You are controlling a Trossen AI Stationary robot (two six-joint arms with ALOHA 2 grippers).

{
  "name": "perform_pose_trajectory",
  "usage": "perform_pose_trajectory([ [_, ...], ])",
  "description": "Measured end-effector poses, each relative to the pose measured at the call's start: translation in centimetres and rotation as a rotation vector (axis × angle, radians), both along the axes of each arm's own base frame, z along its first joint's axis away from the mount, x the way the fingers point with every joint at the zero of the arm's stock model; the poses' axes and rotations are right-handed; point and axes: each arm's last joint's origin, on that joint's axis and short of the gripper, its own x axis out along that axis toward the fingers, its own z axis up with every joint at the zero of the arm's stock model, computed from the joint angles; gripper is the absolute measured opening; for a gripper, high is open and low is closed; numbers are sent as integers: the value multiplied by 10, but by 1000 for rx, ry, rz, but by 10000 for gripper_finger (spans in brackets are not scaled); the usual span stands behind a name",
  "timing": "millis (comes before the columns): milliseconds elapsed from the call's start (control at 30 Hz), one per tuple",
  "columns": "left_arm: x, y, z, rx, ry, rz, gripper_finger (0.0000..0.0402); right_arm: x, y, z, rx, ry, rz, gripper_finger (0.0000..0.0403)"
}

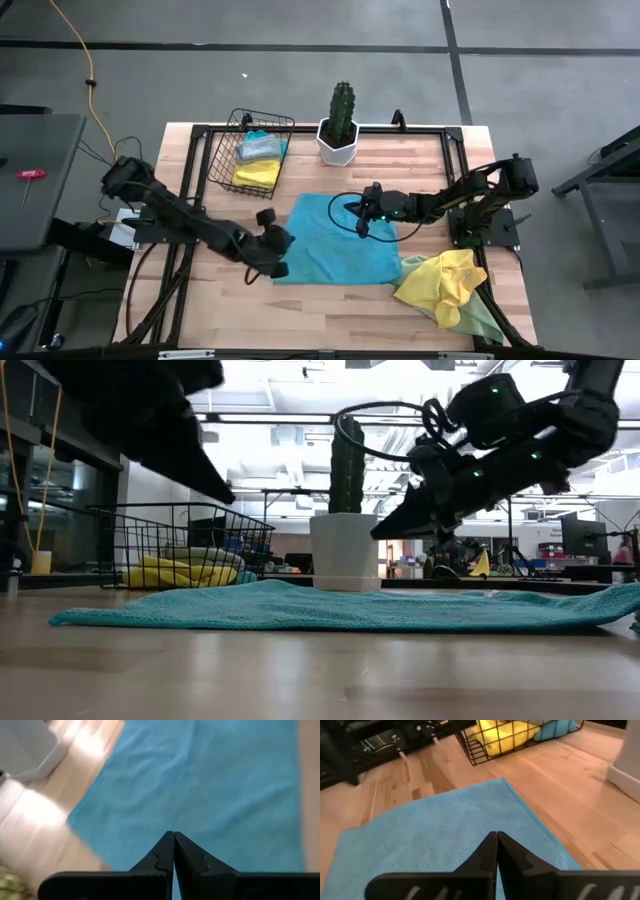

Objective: Fold microfiber towels
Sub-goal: Fold the blue microfiber towel on the table

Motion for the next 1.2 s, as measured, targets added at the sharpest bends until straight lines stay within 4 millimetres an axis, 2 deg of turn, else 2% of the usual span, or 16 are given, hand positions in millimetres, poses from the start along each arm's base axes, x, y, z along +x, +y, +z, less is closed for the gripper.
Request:
perform_pose_trajectory([
  [100, -20, -9, -2, -30, -42, -17, 0, 14, 0, 4, -11, -10, 31, 0],
  [167, -25, -17, 3, -67, -113, -49, 0, 24, 0, 10, -21, -11, 56, 1],
  [267, -42, -27, 7, -78, -140, -103, 0, 40, -1, 19, -14, 6, 84, 17],
  [367, -55, -34, 9, -108, -167, -145, 0, 63, -7, 27, 8, 62, 105, 58],
  [433, -56, -41, 8, -146, -203, -155, 0, 76, -13, 32, 20, 118, 101, 94],
  [600, -61, -39, -6, -138, -163, -86, 0, 109, -37, 45, 34, 252, 73, 184],
  [667, -59, -41, -11, -140, -167, -75, 0, 111, -50, 48, 74, 353, 59, 208],
  [733, -55, -37, -15, -144, -151, -53, 0, 122, -65, 50, 107, 378, 37, 223],
  [867, -44, -31, -27, -133, -131, -15, 0, 128, -85, 50, 187, 422, 41, 231],
  [1033, -36, -24, -45, -102, -91, -25, 0, 127, -92, 50, 222, 429, 70, 232],
  [1100, -31, -24, -51, -147, -118, -52, 0, 121, -91, 49, 231, 458, 68, 232],
  [1200, -35, -20, -59, -203, -167, -106, 0, 120, -91, 43, 231, 478, 60, 232],
])
